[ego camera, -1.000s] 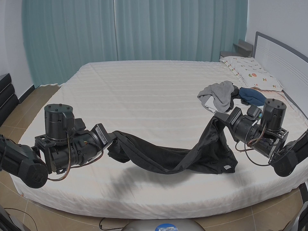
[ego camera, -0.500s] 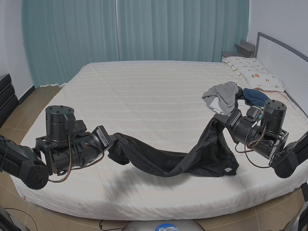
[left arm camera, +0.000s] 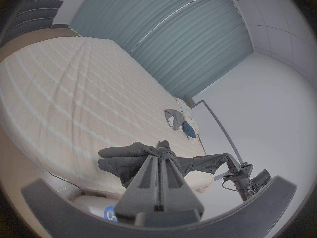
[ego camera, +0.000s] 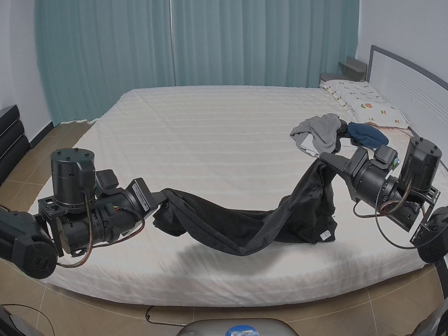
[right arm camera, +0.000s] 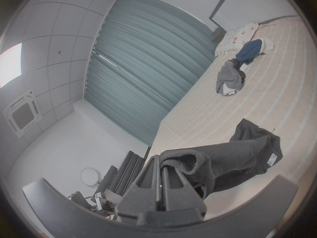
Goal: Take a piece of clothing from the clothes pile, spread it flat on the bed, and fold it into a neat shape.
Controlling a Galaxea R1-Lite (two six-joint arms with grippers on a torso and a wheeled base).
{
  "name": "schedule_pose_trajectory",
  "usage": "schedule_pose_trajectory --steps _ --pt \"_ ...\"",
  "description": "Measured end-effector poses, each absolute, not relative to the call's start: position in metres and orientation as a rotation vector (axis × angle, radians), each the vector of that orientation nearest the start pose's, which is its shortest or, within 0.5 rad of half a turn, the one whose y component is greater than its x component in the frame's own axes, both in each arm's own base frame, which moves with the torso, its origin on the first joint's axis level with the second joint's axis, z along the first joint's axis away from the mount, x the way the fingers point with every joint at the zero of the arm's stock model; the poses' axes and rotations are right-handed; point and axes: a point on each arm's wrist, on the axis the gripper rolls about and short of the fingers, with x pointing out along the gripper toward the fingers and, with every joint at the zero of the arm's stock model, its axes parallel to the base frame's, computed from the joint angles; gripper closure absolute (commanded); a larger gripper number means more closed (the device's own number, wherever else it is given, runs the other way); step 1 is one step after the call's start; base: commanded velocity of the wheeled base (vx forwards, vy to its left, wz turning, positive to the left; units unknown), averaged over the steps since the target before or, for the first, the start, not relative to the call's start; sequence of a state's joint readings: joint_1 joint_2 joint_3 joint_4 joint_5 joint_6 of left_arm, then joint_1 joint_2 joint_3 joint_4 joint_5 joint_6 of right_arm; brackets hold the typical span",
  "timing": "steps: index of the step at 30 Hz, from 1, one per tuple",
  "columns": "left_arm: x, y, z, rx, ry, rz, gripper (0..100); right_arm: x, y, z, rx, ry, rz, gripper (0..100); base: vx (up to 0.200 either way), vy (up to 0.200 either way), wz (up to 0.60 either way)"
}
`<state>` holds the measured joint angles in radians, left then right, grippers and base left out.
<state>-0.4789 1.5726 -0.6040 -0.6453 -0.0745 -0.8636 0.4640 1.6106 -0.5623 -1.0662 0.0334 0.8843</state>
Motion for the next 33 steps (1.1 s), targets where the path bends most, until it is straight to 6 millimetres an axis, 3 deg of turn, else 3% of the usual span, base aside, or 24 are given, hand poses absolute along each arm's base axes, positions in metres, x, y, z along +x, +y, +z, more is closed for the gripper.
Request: schedule_pose_trajectory --steps 8,14,26,30,33 --pt "0.213 -0.113 0.19 -0.775 0.464 -0.403 100 0.213 0.108 0.221 0.838 0.125 0.507 100 -0.05 0.0 0.0" --pt "0.206 -0.104 0.209 -0.762 0.41 -0.404 100 0.206 0.099 0.272 0.814 -0.001 0.534 100 0.0 0.0 0.0" --pt "0.213 -0.097 0.26 -0.755 0.362 -0.382 100 0.207 0.078 0.381 0.8 -0.159 0.514 100 0.0 0.0 0.0" --pt "0.222 -0.096 0.274 -0.758 0.356 -0.368 100 0.215 0.073 0.402 0.793 -0.169 0.483 100 0.0 0.0 0.0" --pt "0.232 -0.097 0.28 -0.757 0.369 -0.351 100 0.231 0.071 0.407 0.788 -0.161 0.449 100 0.067 0.0 0.0"
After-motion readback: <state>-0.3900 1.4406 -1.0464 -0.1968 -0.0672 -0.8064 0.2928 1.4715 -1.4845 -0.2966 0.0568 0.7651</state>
